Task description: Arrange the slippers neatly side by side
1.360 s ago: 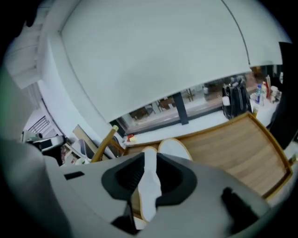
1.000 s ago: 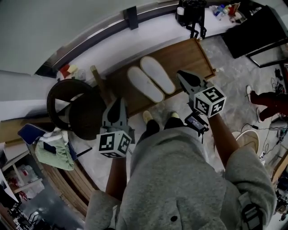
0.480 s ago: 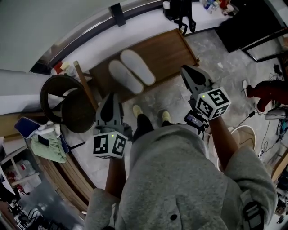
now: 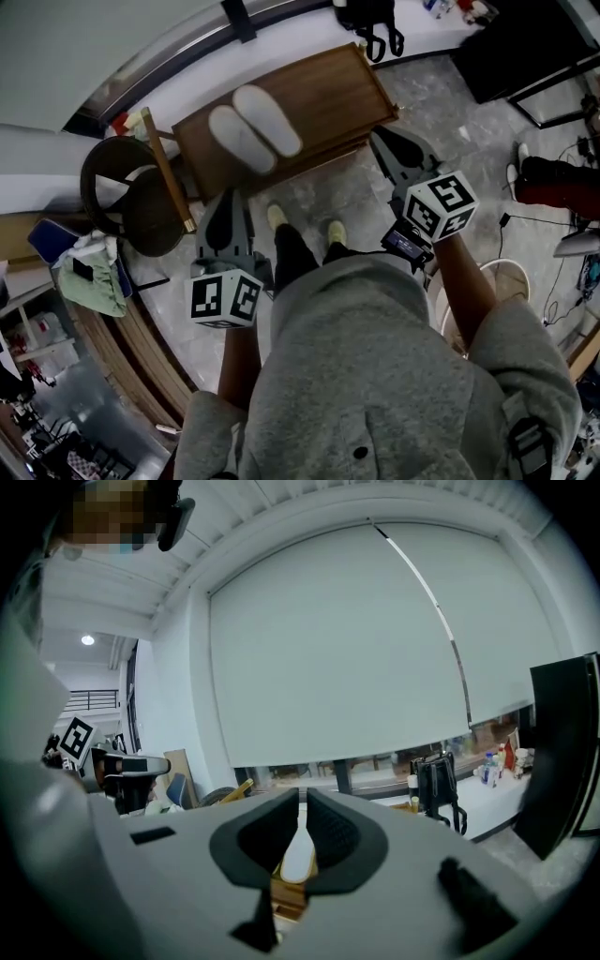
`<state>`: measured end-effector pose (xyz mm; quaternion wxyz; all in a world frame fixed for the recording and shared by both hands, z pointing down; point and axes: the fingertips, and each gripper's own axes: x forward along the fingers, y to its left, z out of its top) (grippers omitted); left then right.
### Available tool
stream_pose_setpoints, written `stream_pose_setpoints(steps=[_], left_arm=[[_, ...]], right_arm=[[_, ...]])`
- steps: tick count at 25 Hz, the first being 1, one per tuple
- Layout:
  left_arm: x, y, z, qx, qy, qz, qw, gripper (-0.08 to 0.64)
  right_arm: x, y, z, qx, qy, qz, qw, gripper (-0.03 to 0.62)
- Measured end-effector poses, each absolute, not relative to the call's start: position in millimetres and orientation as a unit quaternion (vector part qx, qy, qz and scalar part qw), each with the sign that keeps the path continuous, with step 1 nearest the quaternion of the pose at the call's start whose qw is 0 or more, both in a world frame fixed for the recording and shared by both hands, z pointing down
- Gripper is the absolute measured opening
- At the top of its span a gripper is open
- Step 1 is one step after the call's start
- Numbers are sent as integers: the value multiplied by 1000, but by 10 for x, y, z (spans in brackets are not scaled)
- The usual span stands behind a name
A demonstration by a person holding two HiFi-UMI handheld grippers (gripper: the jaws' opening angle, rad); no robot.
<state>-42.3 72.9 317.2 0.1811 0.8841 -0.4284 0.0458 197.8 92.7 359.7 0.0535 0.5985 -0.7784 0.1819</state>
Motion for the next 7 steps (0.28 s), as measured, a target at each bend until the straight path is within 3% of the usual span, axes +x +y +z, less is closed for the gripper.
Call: stream_pose_setpoints(steps=[7], left_arm=[[-451, 998, 3154, 880, -435, 50, 183, 26]], right_arm=[[1881, 1113, 3550, 588, -788, 175, 59, 40]])
